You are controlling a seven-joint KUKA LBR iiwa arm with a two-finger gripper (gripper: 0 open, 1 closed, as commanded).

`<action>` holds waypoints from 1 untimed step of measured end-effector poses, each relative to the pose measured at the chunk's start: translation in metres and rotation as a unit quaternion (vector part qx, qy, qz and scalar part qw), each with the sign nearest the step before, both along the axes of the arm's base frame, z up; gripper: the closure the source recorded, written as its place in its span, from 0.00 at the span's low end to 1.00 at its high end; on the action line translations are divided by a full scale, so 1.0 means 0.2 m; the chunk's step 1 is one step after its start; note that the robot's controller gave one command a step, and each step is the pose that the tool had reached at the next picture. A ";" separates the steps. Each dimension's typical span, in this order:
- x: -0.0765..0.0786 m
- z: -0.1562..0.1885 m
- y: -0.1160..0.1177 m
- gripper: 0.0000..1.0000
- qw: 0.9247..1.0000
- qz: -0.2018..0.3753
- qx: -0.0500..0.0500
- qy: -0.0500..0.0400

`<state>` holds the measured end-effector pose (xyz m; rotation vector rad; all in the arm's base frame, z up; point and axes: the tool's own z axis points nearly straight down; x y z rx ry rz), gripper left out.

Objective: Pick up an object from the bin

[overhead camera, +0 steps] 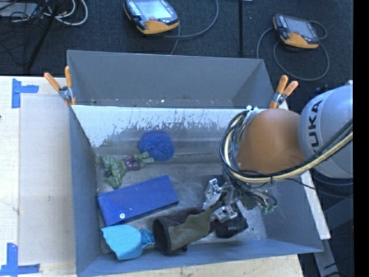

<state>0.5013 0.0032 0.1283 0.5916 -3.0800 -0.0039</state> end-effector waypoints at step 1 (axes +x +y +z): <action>0.12 -0.27 -0.11 0.00 0.986 0.165 0.002 -0.004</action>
Offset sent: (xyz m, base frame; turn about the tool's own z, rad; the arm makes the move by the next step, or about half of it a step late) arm 0.0000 0.0000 0.0000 0.0000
